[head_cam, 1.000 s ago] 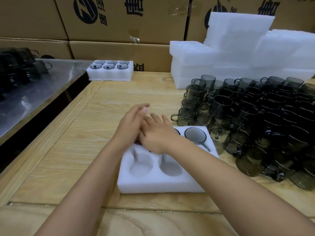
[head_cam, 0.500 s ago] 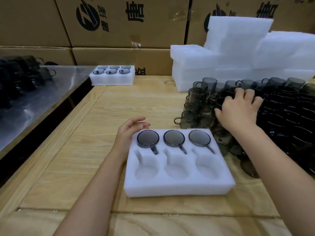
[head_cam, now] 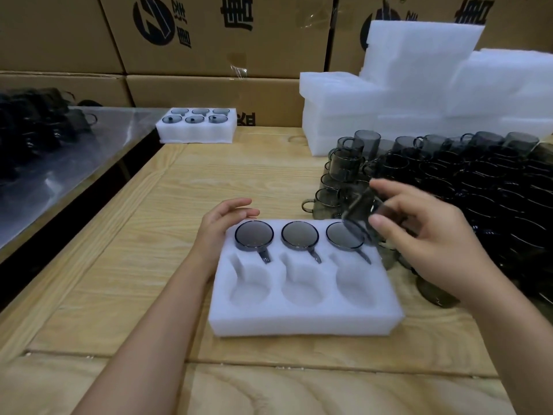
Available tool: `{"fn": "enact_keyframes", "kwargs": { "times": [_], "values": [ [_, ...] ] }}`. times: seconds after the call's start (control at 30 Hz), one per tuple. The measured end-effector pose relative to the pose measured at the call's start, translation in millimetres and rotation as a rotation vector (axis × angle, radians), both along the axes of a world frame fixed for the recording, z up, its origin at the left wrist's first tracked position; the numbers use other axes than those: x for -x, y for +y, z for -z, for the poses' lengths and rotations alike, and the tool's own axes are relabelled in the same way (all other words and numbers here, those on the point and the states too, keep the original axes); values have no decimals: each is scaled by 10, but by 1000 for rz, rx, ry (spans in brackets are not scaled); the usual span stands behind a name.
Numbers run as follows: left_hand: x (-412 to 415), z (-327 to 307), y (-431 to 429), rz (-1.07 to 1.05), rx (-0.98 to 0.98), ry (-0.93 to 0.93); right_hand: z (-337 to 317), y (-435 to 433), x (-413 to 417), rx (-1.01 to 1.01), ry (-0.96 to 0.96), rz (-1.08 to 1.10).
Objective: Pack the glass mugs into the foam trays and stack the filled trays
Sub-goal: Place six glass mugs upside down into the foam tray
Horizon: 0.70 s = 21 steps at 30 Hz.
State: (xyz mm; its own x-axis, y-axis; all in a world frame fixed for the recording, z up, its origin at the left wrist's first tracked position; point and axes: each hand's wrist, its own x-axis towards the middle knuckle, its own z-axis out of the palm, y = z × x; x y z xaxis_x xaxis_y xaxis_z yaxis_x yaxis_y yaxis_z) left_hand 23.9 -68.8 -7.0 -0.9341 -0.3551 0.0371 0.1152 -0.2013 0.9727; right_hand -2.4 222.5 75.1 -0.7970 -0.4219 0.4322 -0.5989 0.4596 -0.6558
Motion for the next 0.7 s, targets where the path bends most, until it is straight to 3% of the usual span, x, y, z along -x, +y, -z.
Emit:
{"fn": "enact_keyframes", "kwargs": {
  "times": [0.13,0.37,0.7],
  "values": [
    [-4,-2,6,-4,8,-1,53,160,-327,-32,-123,-125],
    [-45,-29,-1,29,182,41,77,106,-439,-336,20,-113],
    [-62,-55,3,35,207,23,183,-90,-532,-629,132,3]
  ]
}}
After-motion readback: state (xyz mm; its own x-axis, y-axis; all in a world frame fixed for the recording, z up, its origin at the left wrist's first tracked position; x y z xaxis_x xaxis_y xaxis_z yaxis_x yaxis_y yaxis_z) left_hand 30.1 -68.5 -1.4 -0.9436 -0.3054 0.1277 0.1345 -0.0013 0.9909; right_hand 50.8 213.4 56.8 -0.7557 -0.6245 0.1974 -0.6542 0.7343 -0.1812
